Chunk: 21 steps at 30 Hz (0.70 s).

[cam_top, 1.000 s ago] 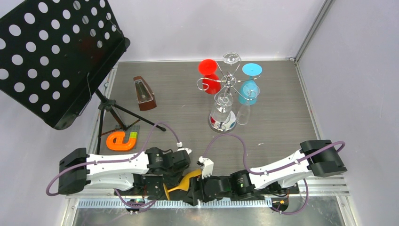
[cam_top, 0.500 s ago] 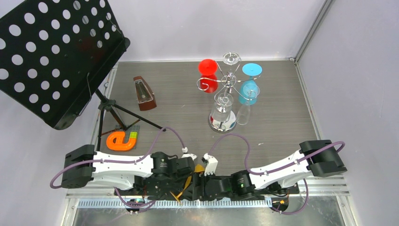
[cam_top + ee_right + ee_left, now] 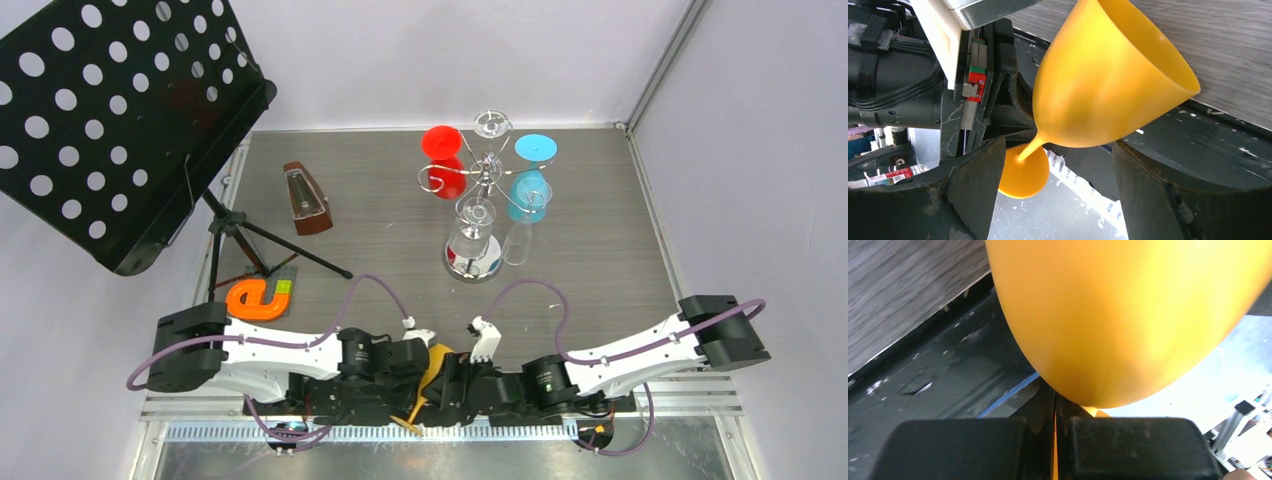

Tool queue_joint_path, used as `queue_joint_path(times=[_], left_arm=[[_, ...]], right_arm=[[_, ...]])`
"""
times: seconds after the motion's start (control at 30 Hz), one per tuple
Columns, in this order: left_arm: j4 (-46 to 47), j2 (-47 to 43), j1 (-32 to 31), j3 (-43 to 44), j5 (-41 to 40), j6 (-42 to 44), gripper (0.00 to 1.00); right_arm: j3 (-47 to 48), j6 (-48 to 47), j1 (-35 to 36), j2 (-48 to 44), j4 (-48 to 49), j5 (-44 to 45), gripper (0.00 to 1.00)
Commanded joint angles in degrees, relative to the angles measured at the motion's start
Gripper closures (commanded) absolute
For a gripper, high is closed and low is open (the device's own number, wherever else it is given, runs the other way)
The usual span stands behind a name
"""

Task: Take the wine glass off the wine glass rack
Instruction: Pick up the wine glass at the center of the board.

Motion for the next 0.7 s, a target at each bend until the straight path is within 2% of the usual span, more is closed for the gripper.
queue_joint_path(times=[0.0, 0.4, 0.67], left_arm=[[10.27, 2.43, -0.30, 2.97, -0.17, -3.66, 1.00], [20.60, 8.27, -0.30, 4.88, -3.91, -9.09, 1.00], [15.26, 6.75, -0.20, 5.92, -8.01, -6.81, 1.00]], right_arm=[[-1.14, 2.99, 0.24, -4.78, -5.31, 4.37, 0.16], [-5.41, 7.58, 1.64, -16.59, -15.06, 2.72, 0.18], [-5.89, 8.12, 1.90, -17.22, -17.49, 0.72, 0.18]])
